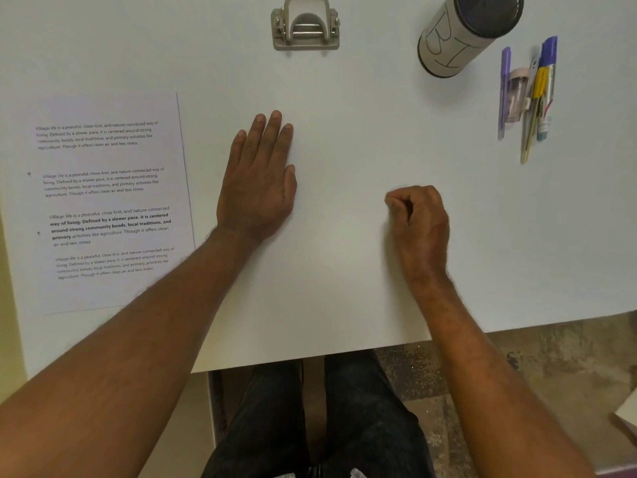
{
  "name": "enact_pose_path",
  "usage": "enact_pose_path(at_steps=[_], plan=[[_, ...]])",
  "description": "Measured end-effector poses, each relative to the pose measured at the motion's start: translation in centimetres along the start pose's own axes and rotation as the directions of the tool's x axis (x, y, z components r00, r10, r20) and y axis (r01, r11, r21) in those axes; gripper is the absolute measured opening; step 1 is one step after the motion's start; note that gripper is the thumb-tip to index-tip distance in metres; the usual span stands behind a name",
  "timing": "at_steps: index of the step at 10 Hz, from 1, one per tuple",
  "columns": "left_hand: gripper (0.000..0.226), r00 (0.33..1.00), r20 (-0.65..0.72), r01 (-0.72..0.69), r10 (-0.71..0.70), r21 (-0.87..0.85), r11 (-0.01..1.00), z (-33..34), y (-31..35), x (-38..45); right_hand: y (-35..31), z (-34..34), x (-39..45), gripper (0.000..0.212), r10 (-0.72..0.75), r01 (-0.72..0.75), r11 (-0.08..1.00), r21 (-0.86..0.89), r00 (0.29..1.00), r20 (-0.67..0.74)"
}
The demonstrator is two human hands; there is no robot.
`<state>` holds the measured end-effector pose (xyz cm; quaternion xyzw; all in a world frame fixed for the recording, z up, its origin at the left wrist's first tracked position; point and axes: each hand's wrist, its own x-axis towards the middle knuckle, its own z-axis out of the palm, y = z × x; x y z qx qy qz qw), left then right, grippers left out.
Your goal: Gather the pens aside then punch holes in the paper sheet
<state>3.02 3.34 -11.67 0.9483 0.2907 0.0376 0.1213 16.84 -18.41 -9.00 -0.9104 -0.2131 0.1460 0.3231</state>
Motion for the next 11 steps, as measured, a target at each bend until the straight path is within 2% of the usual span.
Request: enact_pose_path(at_steps=[1, 2, 3, 4, 5, 7, 8, 10, 11], plan=[[0.06, 1.0, 0.001, 0.003, -0.003, 0.004, 1.0, 0.1, 0.0, 0.0, -0.9, -2.0, 2.7, 0.011, 0.19, -0.175, 0.958, 0.226, 0.981, -0.046], [0.06, 1.0, 0.005, 0.002, -0.002, 0.005, 1.0, 0.1, 0.0, 0.1, -2.8, -3.8, 5.4, 0.013, 0.207, -0.161, 0.919, 0.359, 0.974, -0.094], [0.06, 1.0, 0.002, 0.001, -0.001, 0.004, 1.0, 0.1, 0.1, 0.1, -6.4, -6.7, 10.5, 0.004, 0.071, 0.016, 0.933, 0.361, 0.972, -0.226], [0.06, 1.0, 0.0, 0.0, 0.0, 0.003, 1.0, 0.1, 0.1, 0.1, -8.5, -8.1, 13.7, 0.008, -0.046, 0.119, 0.962, 0.245, 0.957, -0.285], [0.061, 1.0, -0.005, -0.007, 0.007, 0.014, 1.0, 0.0, 0.0, 0.2, -10.0, -9.2, 17.9, 0.016, -0.176, 0.181, 0.983, -0.012, 0.94, -0.293], [0.06, 1.0, 0.006, -0.008, 0.008, 0.013, 1.0, 0.0, 0.0, 0.1, -9.7, -9.4, 21.7, 0.031, -0.253, 0.209, 0.939, -0.273, 0.957, -0.14], [0.06, 1.0, 0.009, -0.013, 0.013, 0.017, 1.0, 0.0, 0.0, 0.1, -9.8, -9.3, 21.7, 0.032, -0.272, 0.223, 0.929, -0.296, 0.953, -0.136], [0.06, 1.0, 0.007, -0.017, 0.017, 0.014, 1.0, 0.1, 0.0, 0.1, -10.7, -9.1, 19.5, 0.066, -0.343, 0.297, 0.92, -0.256, 0.926, -0.156], [0.061, 1.0, -0.013, -0.01, 0.01, 0.011, 1.0, 0.1, 0.0, 0.3, -10.5, -8.5, 18.1, 0.064, -0.416, 0.349, 0.898, -0.269, 0.872, -0.257]])
